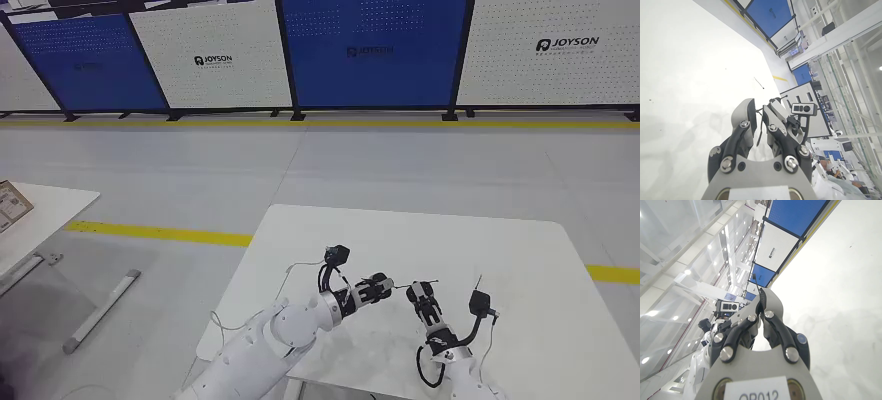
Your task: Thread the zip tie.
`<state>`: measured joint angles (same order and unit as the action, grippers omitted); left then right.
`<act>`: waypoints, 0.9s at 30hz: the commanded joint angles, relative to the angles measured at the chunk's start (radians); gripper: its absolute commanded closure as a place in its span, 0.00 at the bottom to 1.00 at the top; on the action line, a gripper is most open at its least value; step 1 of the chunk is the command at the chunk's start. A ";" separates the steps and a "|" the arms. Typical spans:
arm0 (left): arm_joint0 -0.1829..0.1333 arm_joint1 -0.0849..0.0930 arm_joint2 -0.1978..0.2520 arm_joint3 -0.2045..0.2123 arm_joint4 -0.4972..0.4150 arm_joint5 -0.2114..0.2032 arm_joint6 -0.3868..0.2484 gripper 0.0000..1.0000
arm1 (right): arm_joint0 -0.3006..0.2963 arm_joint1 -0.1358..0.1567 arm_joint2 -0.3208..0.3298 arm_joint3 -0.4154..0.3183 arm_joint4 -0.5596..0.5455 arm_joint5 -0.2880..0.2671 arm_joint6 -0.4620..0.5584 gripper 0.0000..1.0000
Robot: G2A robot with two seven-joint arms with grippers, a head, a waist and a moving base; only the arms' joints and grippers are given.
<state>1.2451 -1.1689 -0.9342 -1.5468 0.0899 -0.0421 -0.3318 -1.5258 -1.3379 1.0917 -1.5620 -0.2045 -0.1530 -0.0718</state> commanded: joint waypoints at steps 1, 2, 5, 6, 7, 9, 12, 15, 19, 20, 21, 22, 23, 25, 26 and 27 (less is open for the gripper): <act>0.000 0.000 0.000 0.000 0.002 0.000 -0.001 0.88 | -0.001 -0.001 0.001 0.001 -0.001 -0.002 0.000 1.00; -0.001 -0.001 0.000 0.001 0.003 0.000 -0.001 0.88 | -0.001 -0.001 0.002 0.001 -0.002 -0.002 -0.001 1.00; -0.001 -0.001 0.001 0.000 0.007 0.002 -0.004 0.87 | -0.002 -0.003 0.003 0.000 -0.004 -0.003 -0.002 1.00; -0.001 -0.001 0.001 0.000 0.009 0.003 -0.004 0.87 | -0.002 -0.003 0.003 0.000 -0.005 -0.004 -0.002 1.00; -0.001 -0.001 0.001 0.000 0.009 0.004 -0.005 0.88 | -0.002 -0.003 0.004 0.000 -0.005 -0.005 -0.002 1.00; -0.001 -0.001 0.002 0.001 0.011 0.009 -0.006 0.90 | -0.004 -0.004 0.005 -0.001 -0.007 -0.007 -0.001 1.00; -0.002 -0.002 0.003 0.001 0.012 0.012 -0.008 0.95 | -0.006 -0.005 0.007 -0.002 -0.008 -0.009 0.000 1.00; -0.002 -0.003 0.003 0.002 0.012 0.016 -0.008 1.00 | -0.006 -0.006 0.009 -0.002 -0.007 -0.009 0.002 1.00; 0.000 -0.003 0.001 0.000 0.011 0.016 -0.006 1.00 | -0.009 -0.007 0.013 -0.002 -0.006 -0.014 0.006 1.00; 0.000 -0.003 0.001 0.000 0.010 0.015 -0.007 1.00 | -0.009 -0.007 0.013 -0.002 -0.006 -0.015 0.007 1.00; 0.001 -0.003 0.000 -0.001 0.008 0.012 -0.008 1.00 | -0.009 -0.007 0.014 -0.001 -0.006 -0.014 0.008 1.00; 0.002 -0.003 0.000 -0.003 0.005 0.009 -0.010 1.00 | -0.009 -0.007 0.014 0.000 -0.007 -0.012 0.011 1.00; 0.003 -0.003 -0.002 -0.003 0.003 0.005 -0.013 1.00 | -0.008 -0.008 0.014 0.001 -0.007 -0.008 0.014 1.00; 0.005 -0.003 -0.003 -0.005 -0.001 -0.001 -0.016 1.00 | -0.005 -0.009 0.013 0.002 -0.008 -0.002 0.018 1.00; 0.006 -0.003 -0.005 -0.006 -0.002 -0.004 -0.018 1.00 | -0.004 -0.009 0.012 0.003 -0.008 0.000 0.020 1.00; 0.007 -0.002 -0.006 -0.007 -0.003 -0.006 -0.019 1.00 | -0.003 -0.010 0.012 0.003 -0.008 0.001 0.022 1.00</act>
<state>1.2511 -1.1715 -0.9387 -1.5528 0.0876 -0.0457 -0.3498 -1.5296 -1.3472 1.1042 -1.5589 -0.2125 -0.1528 -0.0515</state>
